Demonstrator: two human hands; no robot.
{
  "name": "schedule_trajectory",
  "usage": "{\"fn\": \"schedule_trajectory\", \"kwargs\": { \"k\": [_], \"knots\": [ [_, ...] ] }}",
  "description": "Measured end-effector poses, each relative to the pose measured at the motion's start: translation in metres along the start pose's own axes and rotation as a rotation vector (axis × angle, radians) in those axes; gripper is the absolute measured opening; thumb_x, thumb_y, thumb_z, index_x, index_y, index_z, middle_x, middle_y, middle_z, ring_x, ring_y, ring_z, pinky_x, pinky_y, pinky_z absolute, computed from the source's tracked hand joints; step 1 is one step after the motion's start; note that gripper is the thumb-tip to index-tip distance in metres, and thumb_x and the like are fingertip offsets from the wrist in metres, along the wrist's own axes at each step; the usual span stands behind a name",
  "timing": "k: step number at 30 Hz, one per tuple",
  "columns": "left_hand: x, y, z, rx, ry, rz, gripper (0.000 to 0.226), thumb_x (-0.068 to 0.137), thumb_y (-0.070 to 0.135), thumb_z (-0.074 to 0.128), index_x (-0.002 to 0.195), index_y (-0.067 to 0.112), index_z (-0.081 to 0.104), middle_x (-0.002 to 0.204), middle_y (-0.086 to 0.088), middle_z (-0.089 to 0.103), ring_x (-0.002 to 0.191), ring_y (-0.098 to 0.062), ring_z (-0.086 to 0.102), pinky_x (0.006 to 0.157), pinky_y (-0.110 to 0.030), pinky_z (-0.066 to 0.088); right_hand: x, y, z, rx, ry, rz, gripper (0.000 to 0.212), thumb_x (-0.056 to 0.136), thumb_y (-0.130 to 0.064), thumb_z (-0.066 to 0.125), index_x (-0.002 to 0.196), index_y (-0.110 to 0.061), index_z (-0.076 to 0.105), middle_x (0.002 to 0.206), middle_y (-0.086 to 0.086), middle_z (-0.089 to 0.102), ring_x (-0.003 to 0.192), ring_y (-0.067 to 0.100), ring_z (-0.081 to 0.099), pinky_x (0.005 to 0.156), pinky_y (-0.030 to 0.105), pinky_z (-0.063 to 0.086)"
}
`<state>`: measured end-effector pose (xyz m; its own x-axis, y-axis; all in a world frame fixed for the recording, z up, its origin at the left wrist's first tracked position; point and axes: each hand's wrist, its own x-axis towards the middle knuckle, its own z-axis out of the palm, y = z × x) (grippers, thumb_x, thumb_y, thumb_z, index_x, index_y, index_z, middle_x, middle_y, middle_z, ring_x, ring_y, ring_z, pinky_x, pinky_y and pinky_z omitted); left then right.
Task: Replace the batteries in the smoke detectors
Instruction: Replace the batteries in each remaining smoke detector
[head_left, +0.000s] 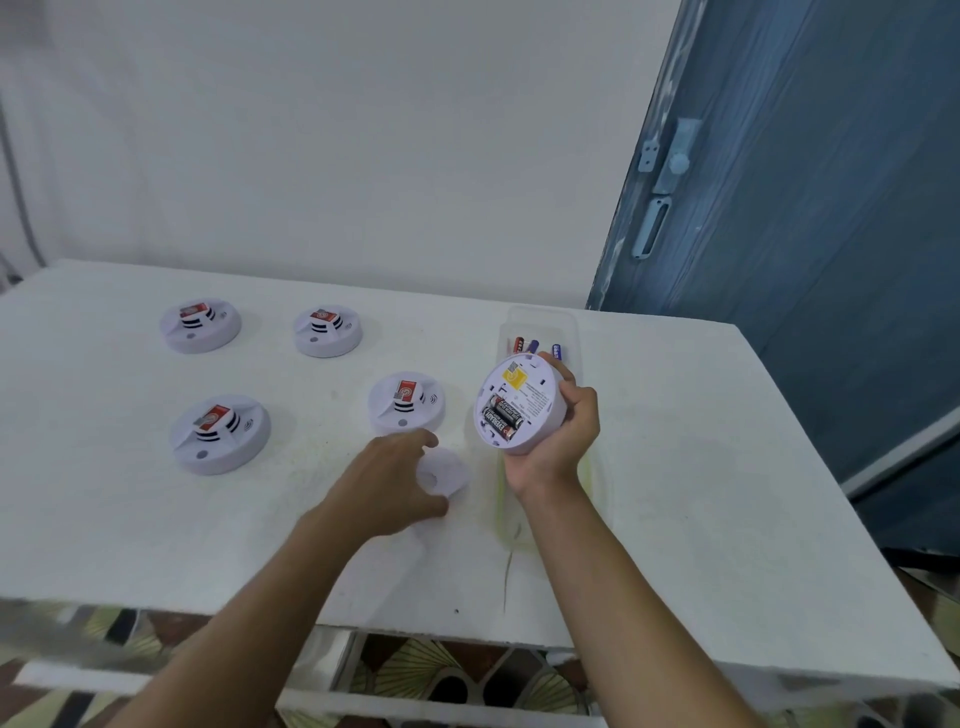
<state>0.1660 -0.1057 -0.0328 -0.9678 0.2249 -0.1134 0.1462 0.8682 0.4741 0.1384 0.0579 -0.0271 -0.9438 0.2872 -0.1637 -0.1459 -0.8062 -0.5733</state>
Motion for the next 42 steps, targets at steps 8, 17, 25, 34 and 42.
{"fn": "schedule_trajectory", "kwargs": {
  "k": [8,17,25,34,42],
  "knots": [
    [-0.002,0.026,-0.038,-0.445,0.312,0.074,0.063,0.070,0.033,0.078,0.127,0.027,0.054,0.107,0.014,0.062,0.091,-0.001,0.059,0.076,-0.017,0.049,-0.005,0.000,0.002,-0.005,-0.033,0.022,0.044,0.070,-0.033,0.048,0.103,-0.011,0.067,0.111,0.013,0.065,0.103,0.031,0.059,0.080,0.036,0.048],
    [0.001,0.061,-0.039,-0.623,0.343,0.113,0.052,0.076,0.031,0.079,0.124,0.025,0.059,0.110,0.017,0.064,0.095,0.004,0.061,0.070,-0.005,0.047,-0.009,0.000,0.009,-0.007,-0.122,0.079,0.050,0.070,-0.032,0.049,0.115,-0.012,0.061,0.112,0.015,0.061,0.102,0.034,0.060,0.075,0.036,0.053],
    [0.002,0.069,-0.027,-0.647,0.396,0.056,0.050,0.075,0.036,0.080,0.120,0.027,0.061,0.114,0.016,0.061,0.098,0.001,0.058,0.074,-0.010,0.048,-0.010,-0.002,0.016,-0.033,-0.154,0.055,0.054,0.074,-0.032,0.049,0.122,-0.009,0.058,0.119,0.020,0.055,0.108,0.038,0.054,0.084,0.044,0.048],
    [0.000,0.068,-0.028,-0.672,0.405,0.060,0.046,0.076,0.036,0.079,0.119,0.030,0.062,0.114,0.016,0.060,0.099,0.004,0.057,0.074,-0.009,0.046,-0.012,-0.003,0.020,-0.036,-0.182,0.059,0.052,0.075,-0.032,0.047,0.121,-0.009,0.057,0.117,0.019,0.056,0.104,0.036,0.056,0.077,0.039,0.053],
    [0.005,0.064,-0.029,-0.607,0.361,0.085,0.050,0.077,0.043,0.078,0.123,0.026,0.064,0.115,0.015,0.057,0.095,0.004,0.056,0.071,-0.005,0.044,-0.011,-0.002,0.019,-0.099,-0.121,0.021,0.061,0.074,-0.035,0.050,0.127,-0.005,0.056,0.119,0.020,0.056,0.106,0.038,0.056,0.080,0.040,0.051]
  ]
}}
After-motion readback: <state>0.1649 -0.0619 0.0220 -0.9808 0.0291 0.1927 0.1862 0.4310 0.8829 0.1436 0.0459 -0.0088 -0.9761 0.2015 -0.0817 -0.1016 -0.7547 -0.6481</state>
